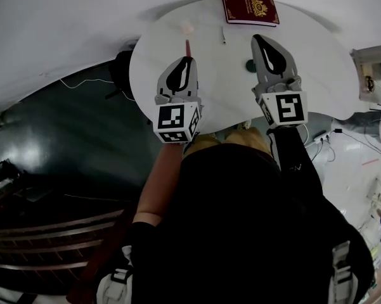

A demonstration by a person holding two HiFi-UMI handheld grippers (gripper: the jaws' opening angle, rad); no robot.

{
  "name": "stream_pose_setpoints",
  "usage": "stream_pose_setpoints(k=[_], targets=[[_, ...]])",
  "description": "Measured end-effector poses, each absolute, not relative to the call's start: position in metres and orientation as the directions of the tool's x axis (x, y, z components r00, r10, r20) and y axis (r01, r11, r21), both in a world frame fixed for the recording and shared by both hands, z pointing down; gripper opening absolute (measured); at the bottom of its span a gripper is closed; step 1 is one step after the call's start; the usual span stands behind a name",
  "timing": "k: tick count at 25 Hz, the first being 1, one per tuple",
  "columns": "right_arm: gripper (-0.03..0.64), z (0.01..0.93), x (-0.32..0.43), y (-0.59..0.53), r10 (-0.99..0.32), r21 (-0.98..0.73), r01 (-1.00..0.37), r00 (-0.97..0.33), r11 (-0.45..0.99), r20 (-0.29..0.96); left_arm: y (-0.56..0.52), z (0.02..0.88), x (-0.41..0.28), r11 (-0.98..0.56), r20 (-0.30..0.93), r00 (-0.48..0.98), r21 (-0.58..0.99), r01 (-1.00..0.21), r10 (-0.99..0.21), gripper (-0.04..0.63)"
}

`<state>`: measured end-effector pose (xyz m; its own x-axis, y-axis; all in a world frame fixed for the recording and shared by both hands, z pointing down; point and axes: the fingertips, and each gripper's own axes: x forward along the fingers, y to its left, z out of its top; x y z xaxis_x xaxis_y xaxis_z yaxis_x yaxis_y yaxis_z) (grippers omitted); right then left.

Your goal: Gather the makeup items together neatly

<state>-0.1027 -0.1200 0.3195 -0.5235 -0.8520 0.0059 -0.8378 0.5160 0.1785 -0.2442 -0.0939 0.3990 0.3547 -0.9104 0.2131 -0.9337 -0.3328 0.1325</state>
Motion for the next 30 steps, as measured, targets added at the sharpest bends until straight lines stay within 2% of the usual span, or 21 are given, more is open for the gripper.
stream_pose_setpoints(k=[3,6,13,20,24,27,30], targets=[[0.005,0.317,-0.097,-0.121,-0.846,0.185,-0.833,-0.532,0.521,-0.015,-0.096,0.391,-0.225,-0.388,0.206,0.401,0.099,-0.916,-0.893,0.044],[0.005,0.319,-0.088,-0.123,-0.846,0.168,-0.835,-0.534,0.523,-0.02,-0.099,0.384,-0.21,-0.419,0.199,0.445,0.162,-0.894,-0.873,0.044],[0.005,0.309,-0.05,-0.139,-0.833,0.167,-0.827,-0.551,0.537,-0.051,-0.109,0.376,-0.188,-0.346,0.185,0.37,0.152,-0.926,-0.91,0.044],[0.005,0.305,-0.011,-0.168,-0.817,0.138,-0.817,-0.573,0.56,-0.072,-0.128,0.365,-0.144,-0.341,0.156,0.358,0.126,-0.932,-0.921,0.044],[0.005,0.31,0.005,-0.177,-0.814,0.132,-0.811,-0.579,0.57,-0.042,-0.135,0.364,-0.125,-0.346,0.16,0.364,0.13,-0.929,-0.917,0.044],[0.005,0.312,0.019,-0.184,-0.821,0.125,-0.817,-0.57,0.563,-0.032,-0.148,0.389,-0.118,-0.331,0.228,0.356,0.142,-0.933,-0.906,0.044],[0.005,0.315,0.027,-0.187,-0.821,0.11,-0.82,-0.569,0.562,-0.046,-0.164,0.451,-0.122,-0.276,0.401,0.337,0.203,-0.94,-0.852,0.044]])
